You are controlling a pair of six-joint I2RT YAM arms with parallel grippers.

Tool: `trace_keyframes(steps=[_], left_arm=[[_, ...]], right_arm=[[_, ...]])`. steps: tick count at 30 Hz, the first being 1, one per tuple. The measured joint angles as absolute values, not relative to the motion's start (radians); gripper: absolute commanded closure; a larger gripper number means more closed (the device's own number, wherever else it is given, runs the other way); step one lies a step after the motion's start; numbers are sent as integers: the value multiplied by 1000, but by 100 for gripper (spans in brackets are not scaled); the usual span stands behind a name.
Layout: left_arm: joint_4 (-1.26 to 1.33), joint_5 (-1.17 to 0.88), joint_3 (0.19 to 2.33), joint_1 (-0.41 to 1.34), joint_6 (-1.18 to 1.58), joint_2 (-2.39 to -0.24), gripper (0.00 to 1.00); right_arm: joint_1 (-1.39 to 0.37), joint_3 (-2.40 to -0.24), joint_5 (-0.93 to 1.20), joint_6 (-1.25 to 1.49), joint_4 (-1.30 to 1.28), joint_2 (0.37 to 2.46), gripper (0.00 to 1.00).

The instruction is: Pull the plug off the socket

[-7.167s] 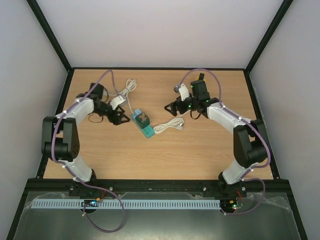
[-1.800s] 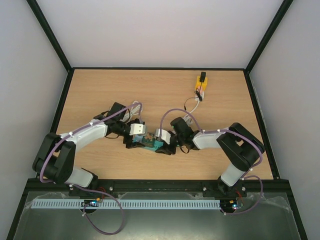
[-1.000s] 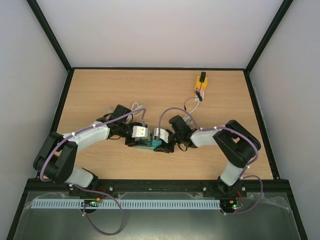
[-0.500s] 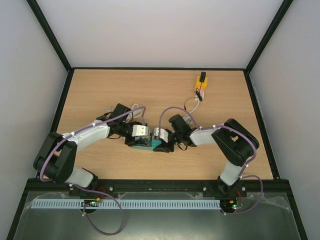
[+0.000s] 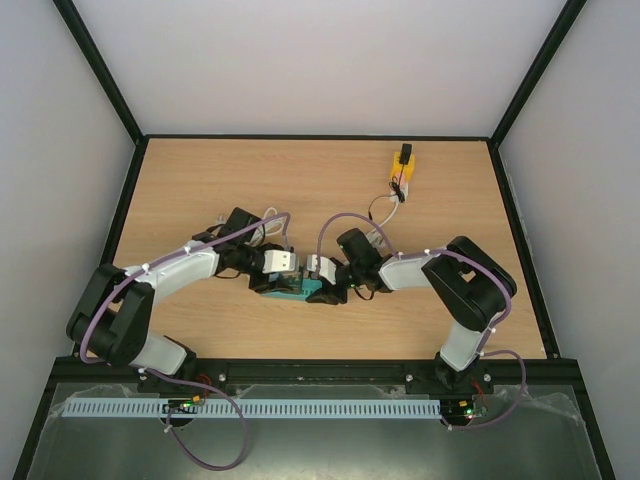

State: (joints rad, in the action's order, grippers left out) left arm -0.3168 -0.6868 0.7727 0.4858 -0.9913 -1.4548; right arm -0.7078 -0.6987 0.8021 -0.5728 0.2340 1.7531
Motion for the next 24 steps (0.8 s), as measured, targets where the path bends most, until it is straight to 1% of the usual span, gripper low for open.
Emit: trace_keyframes(steps=[10, 14, 24], left_arm=[[-309, -726, 767, 466, -980, -1454, 63], [-309, -696, 776, 493, -993, -1454, 64], [-307, -703, 775, 488, -984, -1454, 65]], right_arm=[[-707, -704, 802, -582, 224, 1754, 98], [-701, -710, 807, -595, 207, 1754, 98], [-699, -712, 807, -600, 202, 1754, 98]])
